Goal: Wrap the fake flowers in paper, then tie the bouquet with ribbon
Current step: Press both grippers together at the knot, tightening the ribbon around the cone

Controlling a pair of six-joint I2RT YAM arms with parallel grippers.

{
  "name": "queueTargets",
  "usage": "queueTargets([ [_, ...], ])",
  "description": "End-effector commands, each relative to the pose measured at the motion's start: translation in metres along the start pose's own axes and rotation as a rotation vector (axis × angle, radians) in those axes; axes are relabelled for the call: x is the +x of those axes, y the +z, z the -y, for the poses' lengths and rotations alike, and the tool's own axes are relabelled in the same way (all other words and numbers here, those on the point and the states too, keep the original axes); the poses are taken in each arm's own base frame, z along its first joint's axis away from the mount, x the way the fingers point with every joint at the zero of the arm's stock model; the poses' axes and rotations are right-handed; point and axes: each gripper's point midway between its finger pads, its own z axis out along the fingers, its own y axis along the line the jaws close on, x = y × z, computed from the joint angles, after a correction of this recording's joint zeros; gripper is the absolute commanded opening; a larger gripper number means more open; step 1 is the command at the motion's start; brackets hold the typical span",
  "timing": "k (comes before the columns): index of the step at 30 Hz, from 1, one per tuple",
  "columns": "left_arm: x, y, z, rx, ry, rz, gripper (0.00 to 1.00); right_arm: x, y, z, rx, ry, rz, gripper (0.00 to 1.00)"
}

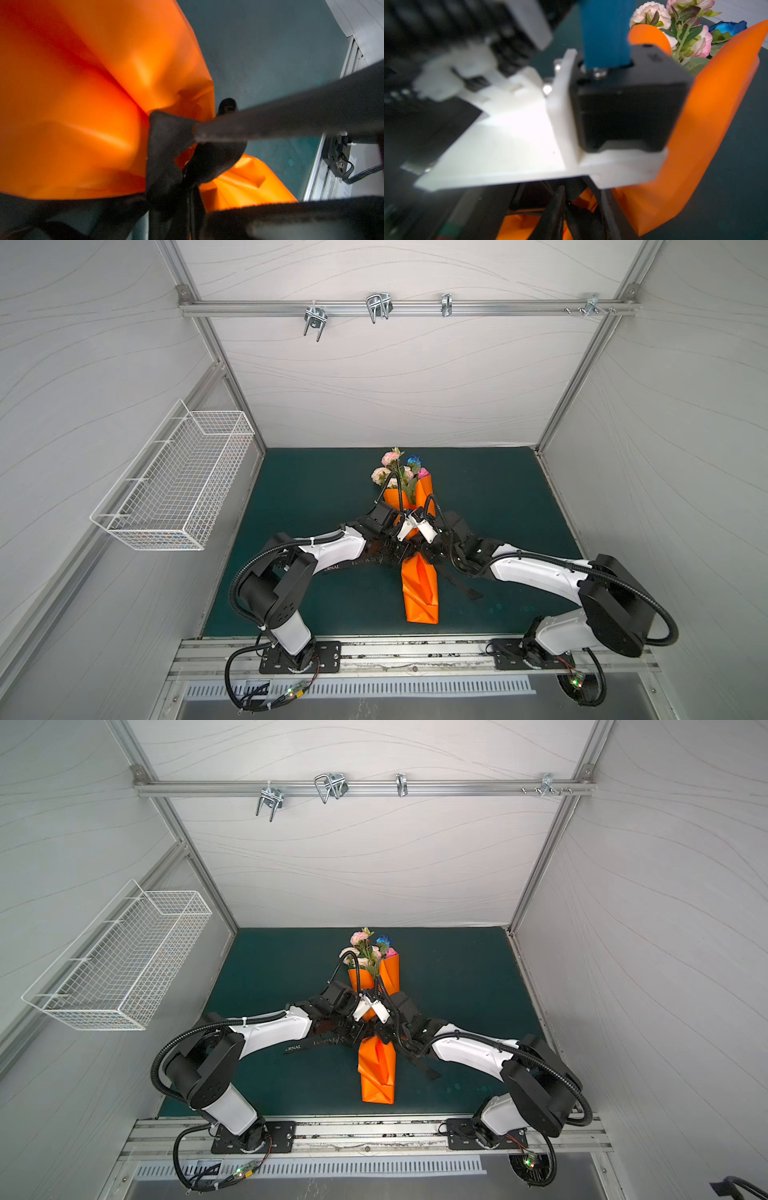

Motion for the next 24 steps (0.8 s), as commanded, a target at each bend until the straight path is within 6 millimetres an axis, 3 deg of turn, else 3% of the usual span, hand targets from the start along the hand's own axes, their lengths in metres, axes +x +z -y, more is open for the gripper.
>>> queueTargets([
  [1,-0.007,0.002,0.002,0.031,0.011,0.026,0.0,0.011,0.005,0.004,0.046,-0.063,-0.049,0.32],
  [13,-0.007,0.003,0.0,0.041,0.006,0.024,0.0,0.02,0.013,0.018,0.129,-0.121,-0.112,0.33],
  [24,-0.007,0.003,0.002,0.052,0.001,0.02,0.0,0.014,0.021,0.01,0.107,-0.151,-0.111,0.36],
])
